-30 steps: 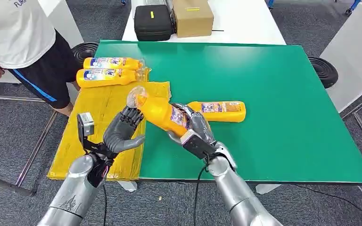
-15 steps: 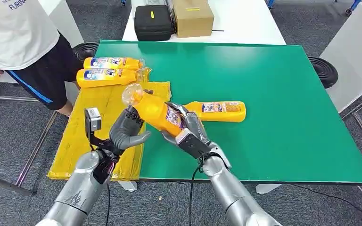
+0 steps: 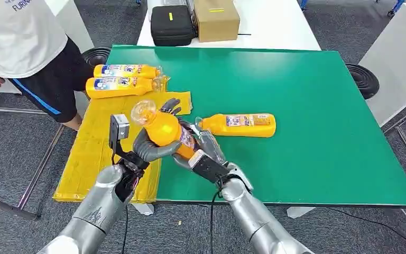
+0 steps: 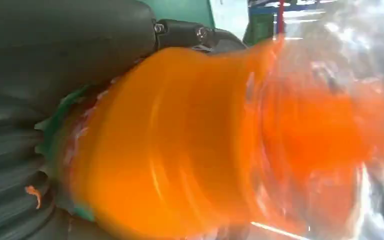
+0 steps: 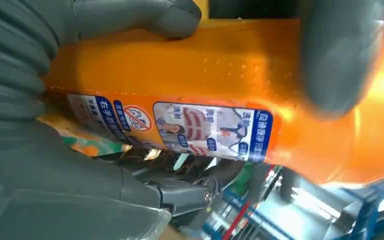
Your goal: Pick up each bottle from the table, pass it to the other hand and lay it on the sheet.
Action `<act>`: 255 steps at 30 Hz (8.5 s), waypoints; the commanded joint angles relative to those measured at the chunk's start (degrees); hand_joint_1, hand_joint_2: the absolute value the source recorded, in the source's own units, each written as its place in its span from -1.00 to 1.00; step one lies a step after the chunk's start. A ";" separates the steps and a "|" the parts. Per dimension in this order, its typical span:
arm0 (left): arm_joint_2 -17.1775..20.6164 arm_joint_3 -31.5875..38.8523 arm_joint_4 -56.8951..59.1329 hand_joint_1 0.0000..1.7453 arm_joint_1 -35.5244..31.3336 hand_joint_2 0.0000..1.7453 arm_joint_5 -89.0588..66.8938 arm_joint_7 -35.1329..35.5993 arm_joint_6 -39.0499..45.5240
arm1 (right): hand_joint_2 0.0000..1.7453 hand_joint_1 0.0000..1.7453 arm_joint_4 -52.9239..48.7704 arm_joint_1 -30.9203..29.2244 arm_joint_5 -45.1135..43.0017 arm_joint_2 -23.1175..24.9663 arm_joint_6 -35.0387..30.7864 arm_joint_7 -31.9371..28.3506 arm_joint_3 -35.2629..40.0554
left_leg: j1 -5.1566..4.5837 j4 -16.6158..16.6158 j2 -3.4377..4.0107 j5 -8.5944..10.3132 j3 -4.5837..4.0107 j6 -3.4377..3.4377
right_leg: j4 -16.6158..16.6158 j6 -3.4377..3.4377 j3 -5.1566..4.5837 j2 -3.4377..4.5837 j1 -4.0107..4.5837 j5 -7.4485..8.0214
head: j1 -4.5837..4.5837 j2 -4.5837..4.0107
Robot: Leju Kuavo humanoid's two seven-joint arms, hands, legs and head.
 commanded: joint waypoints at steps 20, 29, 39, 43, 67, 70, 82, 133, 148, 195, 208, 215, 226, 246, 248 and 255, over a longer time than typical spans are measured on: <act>-0.92 0.74 3.17 -1.00 -2.13 1.00 3.79 -5.00 2.63 | 1.00 1.00 12.43 -4.53 1.26 0.25 3.42 0.06 6.67 | 0.08 0.02 0.02 -0.18 0.38 -0.03 | -0.05 -0.19 0.43 -0.07 0.12 -0.17 | 0.00 0.00; -1.70 3.77 -0.22 -1.00 -1.10 1.00 8.51 -6.12 3.21 | 1.00 1.00 14.01 -4.82 1.17 0.19 3.93 0.06 8.09 | 0.07 0.01 -0.04 -0.08 0.19 -0.02 | -0.04 -0.14 0.24 -0.11 0.10 -0.10 | 0.00 0.00; -0.97 2.24 -0.72 -0.84 -0.87 1.00 8.08 -7.81 1.56 | 1.00 1.00 15.12 -5.17 0.84 0.04 3.79 0.06 8.56 | 0.10 0.01 -0.10 -0.12 0.29 -0.04 | -0.05 -0.18 0.36 -0.19 0.13 -0.15 | -0.02 0.00; -0.65 1.11 -0.46 1.00 -1.16 1.00 7.02 -8.97 0.82 | 1.00 1.00 15.49 -5.55 0.40 -0.13 3.58 0.06 8.85 | 0.11 0.02 -0.10 -0.15 0.34 -0.03 | -0.05 -0.20 0.42 -0.19 0.14 -0.18 | -0.02 0.00; 0.85 0.41 -3.08 1.00 -0.94 1.00 0.93 -11.62 6.48 | -1.00 -1.00 20.26 -7.31 4.67 0.76 0.32 1.14 6.12 | 0.10 0.03 -0.03 -0.15 0.32 -0.04 | -0.04 -0.19 0.36 -0.13 0.14 -0.15 | 0.00 0.00; 0.85 0.41 -3.08 1.00 -0.94 1.00 0.93 -11.62 6.48 | -1.00 -1.00 20.26 -7.31 4.67 0.76 0.32 1.14 6.12 | 0.07 0.02 0.01 -0.09 0.17 -0.03 | -0.03 -0.14 0.19 -0.07 0.09 -0.09 | 0.02 0.00; 3.64 2.32 -2.52 1.00 -1.12 1.00 -15.41 -13.83 25.07 | -1.00 -1.00 8.98 -2.23 9.53 -2.83 -1.96 1.89 -0.02 | 0.04 -0.02 -0.04 -0.05 0.12 -0.02 | -0.04 -0.11 0.15 -0.10 0.06 -0.07 | 0.00 0.00; 13.86 -18.56 37.49 1.00 -28.08 1.00 -69.81 2.98 14.70 | -1.00 -1.00 -17.89 11.94 15.39 -7.00 3.42 3.88 -13.21 | 0.04 -0.02 0.07 -0.03 0.23 -0.02 | -0.03 -0.28 0.25 -0.02 0.15 -0.02 | 0.02 0.00; 12.35 -16.33 37.92 1.00 -22.86 1.00 -68.74 5.65 20.27 | -1.00 -1.00 -15.24 11.12 15.54 -6.29 2.92 3.55 -13.80 | 0.04 -0.02 0.12 -0.07 0.31 -0.03 | -0.04 -0.31 0.33 0.01 0.16 -0.04 | 0.02 0.00; 13.22 -14.83 34.56 -1.00 -26.08 1.00 -70.71 2.77 19.85 | -1.00 -1.00 -13.80 9.76 14.48 -6.54 3.90 3.66 -15.11 | 0.07 0.06 0.05 0.04 0.06 -0.04 | 0.03 -0.26 0.13 -0.03 0.17 0.05 | 0.02 0.00; 17.42 -16.39 28.36 -1.00 -24.76 -1.00 -68.60 -2.10 17.20 | -1.00 -1.00 -13.29 9.60 14.40 -6.40 4.02 3.68 -15.13 | 0.05 0.02 0.14 0.02 0.13 -0.04 | 0.00 -0.27 0.17 0.05 0.16 0.05 | 0.02 0.00; 21.84 -20.16 25.04 -1.00 -25.67 -1.00 -65.78 -5.63 11.37 | -1.00 -1.00 -13.00 8.87 14.03 -6.64 4.10 3.56 -15.32 | 0.07 0.06 0.21 -0.07 0.27 -0.06 | 0.02 -0.32 0.29 0.09 0.18 -0.01 | 0.02 0.00; 20.45 -9.24 18.34 -1.00 -16.97 1.00 -47.76 -8.82 17.71 | 1.00 -1.00 -15.36 7.70 21.59 -9.77 -0.71 11.37 -18.38 | 0.01 -0.03 0.09 0.03 0.19 -0.03 | -0.03 -0.24 0.22 0.00 0.10 0.04 | 0.02 0.00; 11.39 5.78 6.09 -1.00 -2.74 1.00 -37.74 -8.77 26.00 | 1.00 -1.00 25.43 -25.10 39.59 -22.88 0.60 22.28 -16.81 | -0.28 0.06 0.19 0.12 0.17 0.17 | 0.01 -0.05 0.18 0.07 -0.15 0.19 | -0.02 0.00; 11.39 5.77 6.41 -1.00 -2.74 1.00 -38.25 -8.62 25.92 | 1.00 -1.00 27.81 -27.38 40.16 -22.45 2.35 22.11 -15.77 | -0.31 0.06 0.17 0.19 0.01 0.20 | 0.05 0.03 0.02 0.10 -0.18 0.25 | -0.02 0.00; 10.30 5.48 8.08 -1.00 -4.48 1.00 -38.70 -8.38 26.12 | 1.00 -1.00 31.45 -28.61 41.02 -20.27 7.44 20.41 -13.46 | -0.24 0.07 0.07 0.16 0.08 0.18 | 0.02 -0.03 0.16 -0.04 -0.12 0.19 | 0.02 0.00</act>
